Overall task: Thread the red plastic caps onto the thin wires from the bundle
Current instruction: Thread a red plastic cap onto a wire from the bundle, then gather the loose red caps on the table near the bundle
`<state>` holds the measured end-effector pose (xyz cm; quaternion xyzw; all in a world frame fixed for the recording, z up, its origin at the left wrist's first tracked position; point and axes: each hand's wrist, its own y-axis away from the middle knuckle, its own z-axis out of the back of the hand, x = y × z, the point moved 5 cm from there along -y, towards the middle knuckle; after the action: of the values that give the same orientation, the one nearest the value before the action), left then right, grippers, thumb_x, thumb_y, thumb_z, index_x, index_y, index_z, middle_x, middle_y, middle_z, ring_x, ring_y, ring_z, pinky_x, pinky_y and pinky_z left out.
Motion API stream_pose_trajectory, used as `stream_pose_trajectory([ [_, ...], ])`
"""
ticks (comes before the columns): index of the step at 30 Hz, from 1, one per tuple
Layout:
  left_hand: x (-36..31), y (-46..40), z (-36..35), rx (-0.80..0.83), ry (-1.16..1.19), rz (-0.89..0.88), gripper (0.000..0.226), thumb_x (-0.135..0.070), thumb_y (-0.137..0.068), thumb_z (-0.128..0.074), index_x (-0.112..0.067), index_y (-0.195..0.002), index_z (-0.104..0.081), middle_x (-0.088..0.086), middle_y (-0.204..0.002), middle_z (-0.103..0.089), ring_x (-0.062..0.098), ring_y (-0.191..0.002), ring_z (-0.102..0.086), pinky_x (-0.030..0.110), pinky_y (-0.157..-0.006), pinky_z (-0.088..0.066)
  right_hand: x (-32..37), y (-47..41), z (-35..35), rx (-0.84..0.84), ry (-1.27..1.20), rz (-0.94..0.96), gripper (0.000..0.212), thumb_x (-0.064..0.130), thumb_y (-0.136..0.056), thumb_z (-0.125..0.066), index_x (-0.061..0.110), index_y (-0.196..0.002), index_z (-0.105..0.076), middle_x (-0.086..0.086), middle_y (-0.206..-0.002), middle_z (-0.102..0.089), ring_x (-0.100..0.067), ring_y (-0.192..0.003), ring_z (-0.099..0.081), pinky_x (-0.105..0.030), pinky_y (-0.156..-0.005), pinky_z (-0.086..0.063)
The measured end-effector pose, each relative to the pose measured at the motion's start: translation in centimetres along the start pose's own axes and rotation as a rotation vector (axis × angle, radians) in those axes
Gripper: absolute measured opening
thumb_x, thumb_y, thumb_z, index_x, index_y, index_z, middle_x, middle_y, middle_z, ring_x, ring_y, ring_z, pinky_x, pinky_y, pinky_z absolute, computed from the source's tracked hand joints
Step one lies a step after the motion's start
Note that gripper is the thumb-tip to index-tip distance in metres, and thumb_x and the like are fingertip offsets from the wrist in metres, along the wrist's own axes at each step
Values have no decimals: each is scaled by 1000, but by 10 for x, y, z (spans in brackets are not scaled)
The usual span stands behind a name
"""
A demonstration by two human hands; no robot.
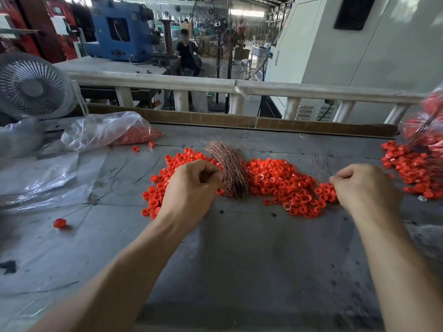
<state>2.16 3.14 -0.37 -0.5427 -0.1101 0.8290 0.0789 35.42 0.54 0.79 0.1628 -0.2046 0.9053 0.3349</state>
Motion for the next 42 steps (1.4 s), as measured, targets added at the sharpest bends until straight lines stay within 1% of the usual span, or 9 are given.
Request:
stream_pose_trajectory([
  [6,-2,-2,7,-39,-60,-15,10,-20,-94,-70,-26,-89,-76,-10,-78,-73,10,-73,-69,37,-72,-61,-1,0,0,28,50,1,25,42,-86,-74,22,-101,-77,-11,-106,-74,-37,-108,-64,-46,-98,-49],
  [8,-2,-2,8,-49,-77,-18,11,-20,-94,-70,-27,-89,-77,-12,-78,-72,7,-72,-68,34,-71,-60,11,5,2,-25,-51,105,26,37,-87,-74,20,-106,-76,-11,-110,-75,-37,-109,-65,-45,-96,-51],
  [13,4,-5,6,-42,-120,-13,10,-23,-93,-71,-29,-87,-76,-13,-77,-71,2,-67,-64,24,-63,-52,55,44,-8,40,-371,381,2,26,-86,-77,25,-87,-78,10,-83,-75,-14,-83,-70,-26,-77,-49],
  [19,6,-5,-4,34,-277,-66,7,-32,-85,-80,-30,-82,-73,-15,-73,-68,-2,-73,-62,13,-58,-44,88,81,-32,213,-392,599,6,32,-87,-78,27,-84,-76,15,-82,-73,-6,-78,-66,-29,-76,-52],
  [23,6,0,-11,89,-431,-117,27,-48,-71,-86,-32,-78,-67,-15,-70,-63,-1,-67,-57,21,-56,-39,94,90,-35,253,-413,626,9,33,-90,-75,26,-84,-75,14,-82,-72,-5,-78,-65,-34,-77,-53],
  [27,-2,1,-18,101,-514,-199,35,-51,-69,-85,-30,-80,-59,-14,-74,-56,1,-70,-50,20,-58,-34,97,94,-35,253,-426,633,10,33,-91,-74,25,-84,-75,12,-79,-72,-7,-76,-65,-34,-75,-52],
  [34,-12,2,-20,75,-548,-258,27,-37,-77,-82,-31,-82,-56,-15,-77,-50,12,-78,-49,32,-75,-39,95,94,-38,264,-424,630,13,37,-92,-74,27,-83,-74,14,-76,-71,-3,-72,-63,-27,-68,-48],
  [40,-15,5,-18,50,-524,-284,17,-30,-84,-75,-28,-82,-59,-11,-81,-57,13,-79,-52,31,-73,-37,97,96,-39,273,-453,652,11,34,-92,-74,26,-85,-75,14,-78,-71,-2,-74,-64,-29,-71,-51],
  [42,-18,6,-17,43,-511,-299,12,-29,-85,-74,-25,-83,-62,-9,-81,-58,14,-79,-53,31,-72,-39,98,96,-38,278,-496,656,3,29,-92,-74,27,-90,-76,17,-82,-72,0,-79,-66,-24,-73,-51],
])
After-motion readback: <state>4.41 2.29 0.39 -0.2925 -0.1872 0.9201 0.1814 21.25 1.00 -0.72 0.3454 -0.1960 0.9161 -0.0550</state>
